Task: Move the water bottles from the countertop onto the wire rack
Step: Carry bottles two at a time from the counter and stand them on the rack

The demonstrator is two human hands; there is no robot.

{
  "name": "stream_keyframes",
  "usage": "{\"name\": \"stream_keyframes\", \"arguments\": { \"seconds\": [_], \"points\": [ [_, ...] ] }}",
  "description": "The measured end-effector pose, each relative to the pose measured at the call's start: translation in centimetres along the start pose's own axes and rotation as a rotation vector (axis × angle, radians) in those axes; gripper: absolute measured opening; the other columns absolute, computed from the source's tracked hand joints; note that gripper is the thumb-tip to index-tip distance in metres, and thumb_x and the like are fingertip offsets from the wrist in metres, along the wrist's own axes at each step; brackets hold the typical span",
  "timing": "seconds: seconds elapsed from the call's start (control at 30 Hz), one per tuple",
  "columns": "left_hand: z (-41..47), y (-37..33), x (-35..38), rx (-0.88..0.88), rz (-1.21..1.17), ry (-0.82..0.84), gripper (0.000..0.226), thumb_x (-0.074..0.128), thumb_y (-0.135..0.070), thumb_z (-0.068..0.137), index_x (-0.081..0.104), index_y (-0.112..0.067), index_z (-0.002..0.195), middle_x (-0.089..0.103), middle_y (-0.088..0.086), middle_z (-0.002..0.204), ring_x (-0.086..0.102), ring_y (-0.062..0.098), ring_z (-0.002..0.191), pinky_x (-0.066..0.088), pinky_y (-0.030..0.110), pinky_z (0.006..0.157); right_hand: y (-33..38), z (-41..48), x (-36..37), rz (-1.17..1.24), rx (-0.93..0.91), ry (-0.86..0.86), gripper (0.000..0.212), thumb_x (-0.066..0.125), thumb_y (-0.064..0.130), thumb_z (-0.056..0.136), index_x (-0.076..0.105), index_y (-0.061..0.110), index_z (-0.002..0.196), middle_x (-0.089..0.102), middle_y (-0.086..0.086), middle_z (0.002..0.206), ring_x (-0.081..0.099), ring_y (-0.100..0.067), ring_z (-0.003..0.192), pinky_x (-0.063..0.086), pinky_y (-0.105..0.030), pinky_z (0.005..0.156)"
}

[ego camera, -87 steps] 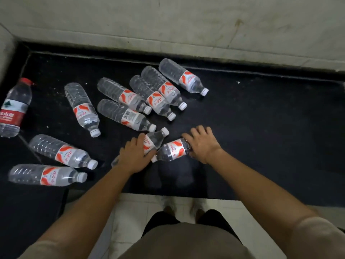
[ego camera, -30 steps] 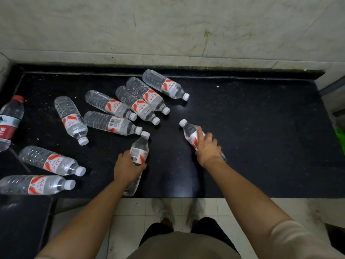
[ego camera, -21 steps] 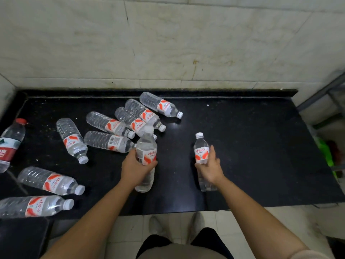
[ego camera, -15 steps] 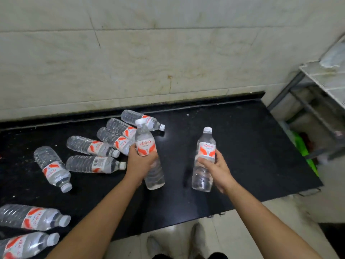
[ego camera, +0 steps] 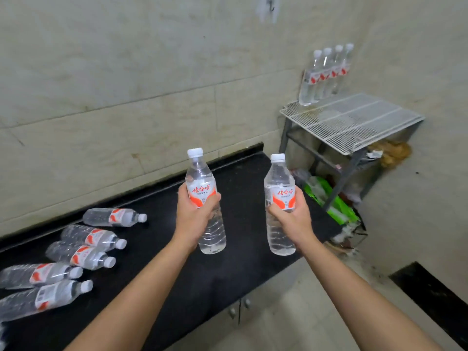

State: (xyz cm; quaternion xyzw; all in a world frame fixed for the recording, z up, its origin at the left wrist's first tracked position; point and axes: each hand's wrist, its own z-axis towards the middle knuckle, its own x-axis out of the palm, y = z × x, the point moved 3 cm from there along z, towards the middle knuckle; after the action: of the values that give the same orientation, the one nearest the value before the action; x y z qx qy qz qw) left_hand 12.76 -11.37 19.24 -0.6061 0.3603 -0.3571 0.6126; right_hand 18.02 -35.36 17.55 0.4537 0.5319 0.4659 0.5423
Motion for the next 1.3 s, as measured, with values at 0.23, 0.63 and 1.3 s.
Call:
{"name": "stream_keyframes", "arguments": {
  "seconds": [0.23,0.63,1.3],
  "points": [
    [-3.7,-3.3,17.5,0.064,-0.069,0.084,0.05,0.081,-0.047,0.072,0.055,-0.03,0.112,0.067,0.004,0.107,0.068,0.028,0.1,0.054,0.058,0.094,1.1,4.5,-17.2,-0.046,-0.182,-0.02,0.059,0.088,0.035,0.074,0.057,0.029,0.125,0.07,0.013,0.106,0.067,0.002,0.094,0.053,-0.02,0.082],
    [-2.9,-10.5,37.8,0.24,-0.029,0.334,0.054,0.076,-0.039,0.08,0.047,-0.022,0.122,0.065,0.008,0.121,0.067,0.016,0.107,0.054,0.04,0.095,4.8,13.6,-34.5,-0.002,-0.36,-0.16,0.043,0.086,0.044,0.072,0.058,0.047,0.105,0.069,0.026,0.096,0.067,-0.001,0.087,0.054,-0.027,0.079],
    [21.9,-11.9,56.8,0.32,0.048,0.074,0.072,0.081,-0.059,0.071,0.052,-0.028,0.129,0.051,0.006,0.128,0.057,0.019,0.119,0.048,0.044,0.107,8.8,45.4,-39.5,-0.183,-0.459,0.003,0.053,0.087,0.043,0.073,0.058,0.041,0.117,0.07,0.019,0.107,0.066,0.004,0.097,0.055,-0.027,0.086]
  ]
}}
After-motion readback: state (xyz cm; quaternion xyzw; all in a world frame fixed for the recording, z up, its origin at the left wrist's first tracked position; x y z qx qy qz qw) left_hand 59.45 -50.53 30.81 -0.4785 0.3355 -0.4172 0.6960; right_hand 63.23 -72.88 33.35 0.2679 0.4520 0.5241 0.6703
